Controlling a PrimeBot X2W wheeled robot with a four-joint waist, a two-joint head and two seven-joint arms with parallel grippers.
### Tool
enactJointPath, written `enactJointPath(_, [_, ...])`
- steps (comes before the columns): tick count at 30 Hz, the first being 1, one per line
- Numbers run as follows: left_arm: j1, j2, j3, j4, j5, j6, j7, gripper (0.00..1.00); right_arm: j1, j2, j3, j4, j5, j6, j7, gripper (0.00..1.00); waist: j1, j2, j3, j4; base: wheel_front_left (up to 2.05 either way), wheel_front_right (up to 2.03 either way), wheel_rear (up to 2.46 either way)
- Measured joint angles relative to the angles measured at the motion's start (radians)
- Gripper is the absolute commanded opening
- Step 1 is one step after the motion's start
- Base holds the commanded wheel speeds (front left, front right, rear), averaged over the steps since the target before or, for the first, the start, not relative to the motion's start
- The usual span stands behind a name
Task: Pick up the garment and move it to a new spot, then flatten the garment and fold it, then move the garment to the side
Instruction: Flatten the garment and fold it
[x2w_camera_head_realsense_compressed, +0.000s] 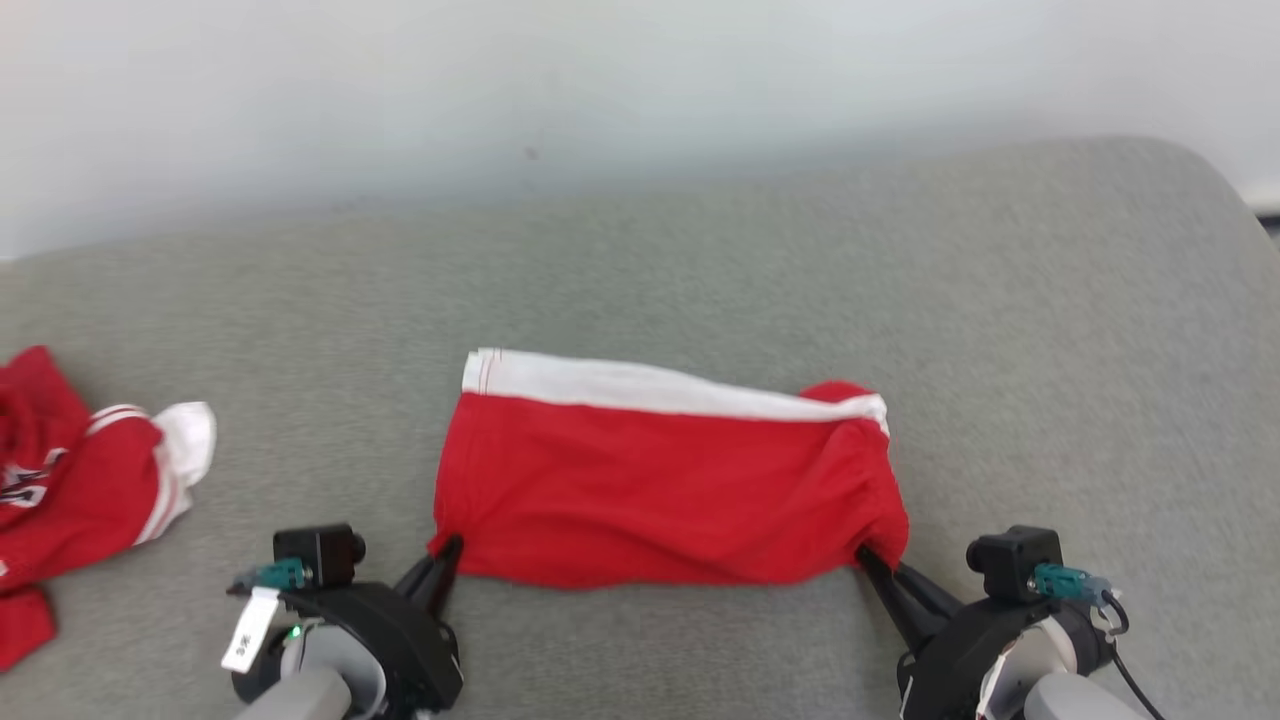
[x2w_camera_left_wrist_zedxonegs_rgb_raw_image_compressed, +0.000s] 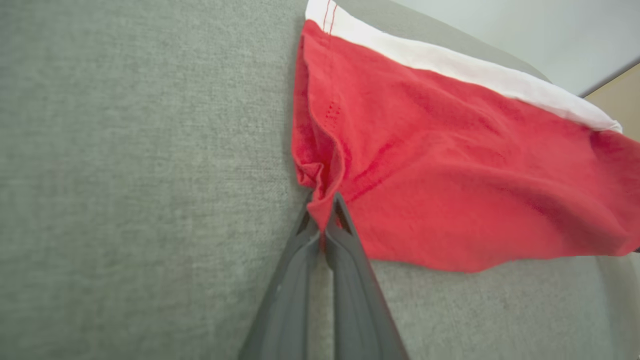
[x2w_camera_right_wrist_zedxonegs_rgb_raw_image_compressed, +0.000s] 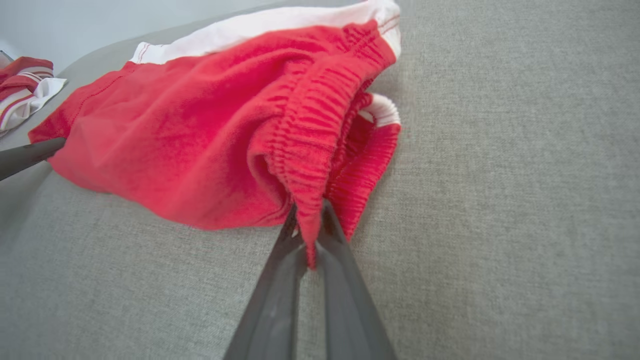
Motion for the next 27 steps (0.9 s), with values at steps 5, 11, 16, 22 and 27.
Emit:
enactJointPath(5, [0.037, -0.005, 0.009, 0.009, 0.002, 0.0, 0.0, 0.0, 0.021, -0.002, 0.002, 0.002, 0.005, 0.008, 0.002, 0.0, 0.0, 0.0, -0.04, 0.043, 0.0, 0.0, 0.0])
enactJointPath(11, [0.08, -0.005, 0.035, 0.011, 0.005, 0.002, 0.0, 0.0, 0.044, -0.001, 0.015, 0.003, 0.011, 0.009, 0.014, 0.0, -0.0001, 0.0001, -0.087, 0.084, 0.0, 0.0, 0.0])
enactJointPath(16, [0.105, -0.002, 0.055, 0.003, 0.013, 0.011, 0.0, 0.0, 0.052, -0.001, 0.02, 0.002, 0.019, 0.01, 0.019, 0.0, -0.0001, 0.0, -0.119, 0.106, 0.0, 0.0, 0.0])
enactJointPath(22, [0.131, -0.002, 0.077, -0.018, 0.036, 0.021, 0.0, 0.0, 0.065, -0.002, 0.03, 0.0, 0.02, 0.017, 0.038, 0.0, 0.0001, 0.0, -0.139, 0.125, 0.0, 0.0, 0.0])
enactJointPath(27, [0.147, -0.005, 0.092, -0.028, 0.044, 0.028, 0.0, 0.0, 0.065, -0.006, 0.039, 0.005, 0.021, 0.017, 0.056, 0.0, 0.0001, 0.0001, -0.145, 0.129, 0.0, 0.0, 0.0])
